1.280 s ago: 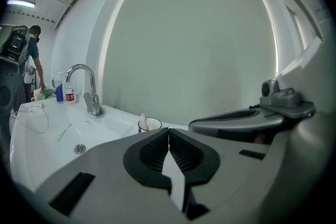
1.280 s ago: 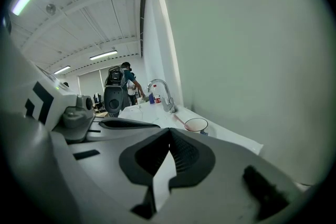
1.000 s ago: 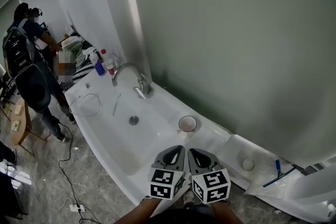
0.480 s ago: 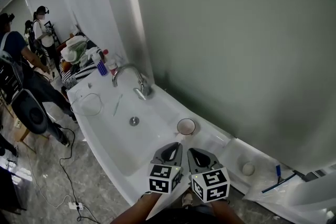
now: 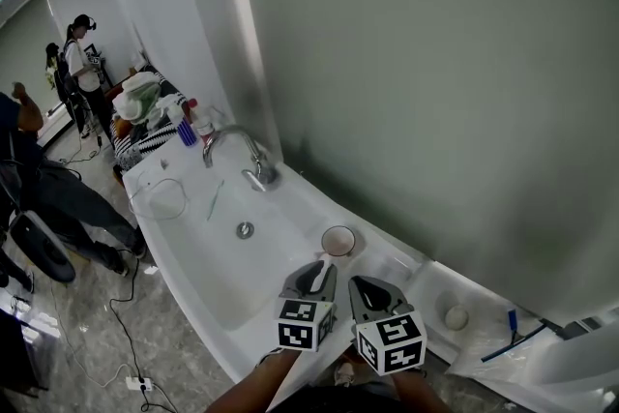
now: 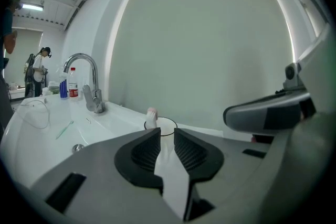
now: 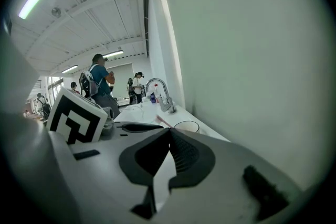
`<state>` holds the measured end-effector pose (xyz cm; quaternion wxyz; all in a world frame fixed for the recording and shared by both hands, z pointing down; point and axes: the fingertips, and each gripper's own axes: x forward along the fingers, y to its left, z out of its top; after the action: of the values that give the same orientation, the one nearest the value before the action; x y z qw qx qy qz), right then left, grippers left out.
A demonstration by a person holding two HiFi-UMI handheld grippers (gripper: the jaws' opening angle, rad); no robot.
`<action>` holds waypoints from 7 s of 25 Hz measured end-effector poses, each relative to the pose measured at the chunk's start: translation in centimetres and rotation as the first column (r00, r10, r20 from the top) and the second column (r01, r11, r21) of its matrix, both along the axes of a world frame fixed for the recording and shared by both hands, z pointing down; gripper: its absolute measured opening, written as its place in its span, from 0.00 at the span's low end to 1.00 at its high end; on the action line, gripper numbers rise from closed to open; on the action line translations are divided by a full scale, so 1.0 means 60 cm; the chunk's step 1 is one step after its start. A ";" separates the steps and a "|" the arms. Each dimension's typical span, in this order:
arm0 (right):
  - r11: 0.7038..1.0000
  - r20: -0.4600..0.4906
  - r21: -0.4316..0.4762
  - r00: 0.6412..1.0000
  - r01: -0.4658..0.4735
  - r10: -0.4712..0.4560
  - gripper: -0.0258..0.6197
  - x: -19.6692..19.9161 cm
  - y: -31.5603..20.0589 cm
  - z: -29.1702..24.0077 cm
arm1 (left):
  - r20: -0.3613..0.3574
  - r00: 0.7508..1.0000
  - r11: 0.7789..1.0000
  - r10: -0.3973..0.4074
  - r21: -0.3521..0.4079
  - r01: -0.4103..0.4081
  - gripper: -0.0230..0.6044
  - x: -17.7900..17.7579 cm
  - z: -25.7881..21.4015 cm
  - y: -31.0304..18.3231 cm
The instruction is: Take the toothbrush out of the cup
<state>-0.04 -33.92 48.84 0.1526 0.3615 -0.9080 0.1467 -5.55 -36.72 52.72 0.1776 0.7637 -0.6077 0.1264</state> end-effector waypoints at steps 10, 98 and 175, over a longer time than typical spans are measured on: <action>1.000 -0.010 -0.010 1.000 0.004 -0.004 0.06 0.000 -0.022 0.010 | 0.007 1.000 1.000 -0.018 -0.010 0.018 0.21 -0.009 0.015 -0.048; 0.997 -0.050 0.011 0.996 -0.076 0.077 0.06 -0.069 0.069 -0.008 | 0.026 0.997 0.984 0.075 0.161 -0.078 0.12 -0.061 -0.131 0.058; 0.986 -0.043 0.137 0.993 -0.100 0.107 0.06 -0.131 0.355 -0.045 | -0.011 0.990 0.977 0.139 0.162 -0.135 0.11 -0.099 -0.103 0.399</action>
<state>-7.91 -12.63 46.15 0.1430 0.4211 -0.8918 0.0837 -11.49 -12.75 46.53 0.1132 0.8170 -0.5598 0.0802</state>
